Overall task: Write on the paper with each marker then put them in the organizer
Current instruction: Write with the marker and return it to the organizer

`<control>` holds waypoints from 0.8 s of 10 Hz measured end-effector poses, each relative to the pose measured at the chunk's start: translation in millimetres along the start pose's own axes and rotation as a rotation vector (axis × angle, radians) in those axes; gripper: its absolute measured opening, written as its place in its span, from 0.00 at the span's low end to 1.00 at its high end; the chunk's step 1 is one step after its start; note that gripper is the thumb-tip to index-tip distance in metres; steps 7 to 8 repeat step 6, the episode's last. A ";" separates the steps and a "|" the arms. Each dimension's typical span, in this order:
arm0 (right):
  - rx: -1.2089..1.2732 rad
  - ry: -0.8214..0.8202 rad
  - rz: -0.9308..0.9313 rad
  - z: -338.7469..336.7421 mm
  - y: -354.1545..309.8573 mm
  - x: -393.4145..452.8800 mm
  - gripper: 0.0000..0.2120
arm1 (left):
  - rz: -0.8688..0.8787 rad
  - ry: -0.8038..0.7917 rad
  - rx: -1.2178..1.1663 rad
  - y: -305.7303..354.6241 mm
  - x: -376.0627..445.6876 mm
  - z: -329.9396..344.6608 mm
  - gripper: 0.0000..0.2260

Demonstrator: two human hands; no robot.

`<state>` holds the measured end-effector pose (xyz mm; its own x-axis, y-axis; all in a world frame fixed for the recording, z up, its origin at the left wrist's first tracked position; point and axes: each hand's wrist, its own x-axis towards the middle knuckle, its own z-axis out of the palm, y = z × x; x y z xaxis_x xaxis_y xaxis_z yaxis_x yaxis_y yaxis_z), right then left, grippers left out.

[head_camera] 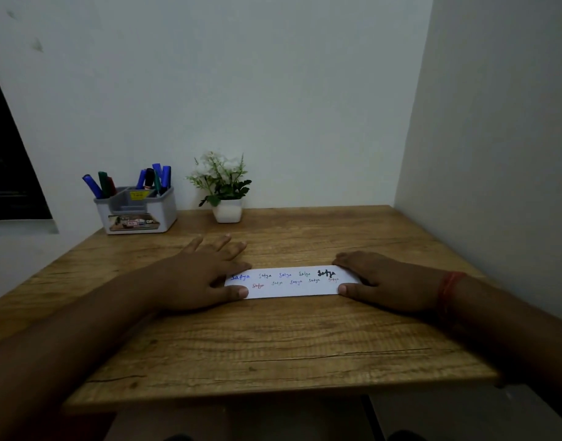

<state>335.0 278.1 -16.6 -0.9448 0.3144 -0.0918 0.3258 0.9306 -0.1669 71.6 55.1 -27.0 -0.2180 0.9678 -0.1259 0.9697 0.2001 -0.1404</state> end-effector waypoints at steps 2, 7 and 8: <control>0.008 0.002 0.000 3.5 3.6 2.5 0.30 | 0.006 0.044 -0.026 -2.0 -0.8 6.4 0.31; 0.059 -0.011 0.025 -0.4 5.4 1.8 0.34 | -0.008 0.087 -0.028 2.6 -6.3 -0.3 0.34; 0.059 -0.011 0.025 -0.4 5.4 1.8 0.34 | -0.008 0.087 -0.028 2.6 -6.3 -0.3 0.34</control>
